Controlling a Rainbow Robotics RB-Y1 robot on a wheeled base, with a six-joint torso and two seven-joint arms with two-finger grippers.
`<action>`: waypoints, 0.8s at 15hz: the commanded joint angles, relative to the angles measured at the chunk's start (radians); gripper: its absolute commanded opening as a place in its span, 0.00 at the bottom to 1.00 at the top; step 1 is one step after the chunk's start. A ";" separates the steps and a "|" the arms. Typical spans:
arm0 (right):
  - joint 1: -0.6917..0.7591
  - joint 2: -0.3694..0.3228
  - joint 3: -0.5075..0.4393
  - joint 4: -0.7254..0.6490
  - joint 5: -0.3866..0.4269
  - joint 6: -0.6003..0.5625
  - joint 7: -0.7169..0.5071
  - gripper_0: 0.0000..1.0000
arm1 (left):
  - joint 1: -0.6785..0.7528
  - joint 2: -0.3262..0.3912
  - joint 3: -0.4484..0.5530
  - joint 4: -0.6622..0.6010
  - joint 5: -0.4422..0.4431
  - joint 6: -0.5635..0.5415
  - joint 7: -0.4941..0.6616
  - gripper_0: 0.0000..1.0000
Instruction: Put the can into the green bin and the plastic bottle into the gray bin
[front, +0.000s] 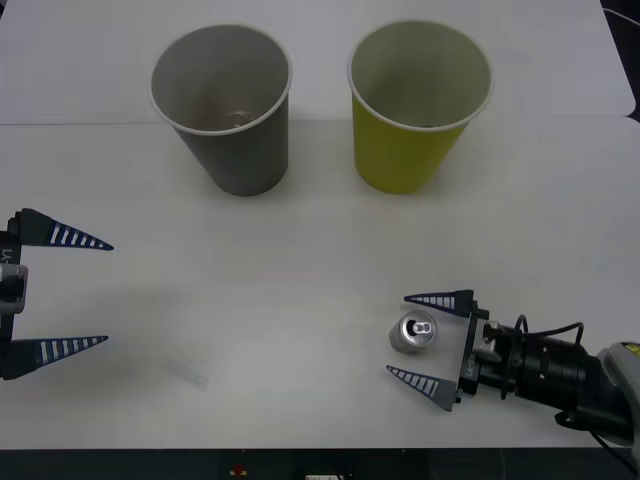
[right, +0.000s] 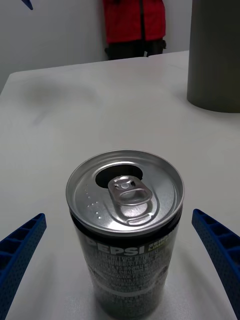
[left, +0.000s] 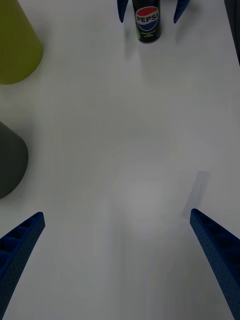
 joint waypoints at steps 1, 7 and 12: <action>0.000 0.019 0.004 0.000 0.000 0.004 0.015 1.00 | 0.000 0.000 0.000 0.000 0.000 0.000 0.000 1.00; 0.002 0.022 0.002 0.000 -0.015 0.006 0.030 0.00 | 0.000 0.000 0.000 0.000 0.000 0.000 0.000 1.00; 0.006 0.022 0.001 0.000 -0.021 -0.019 0.026 0.00 | 0.000 0.000 0.000 0.000 0.000 0.000 0.000 1.00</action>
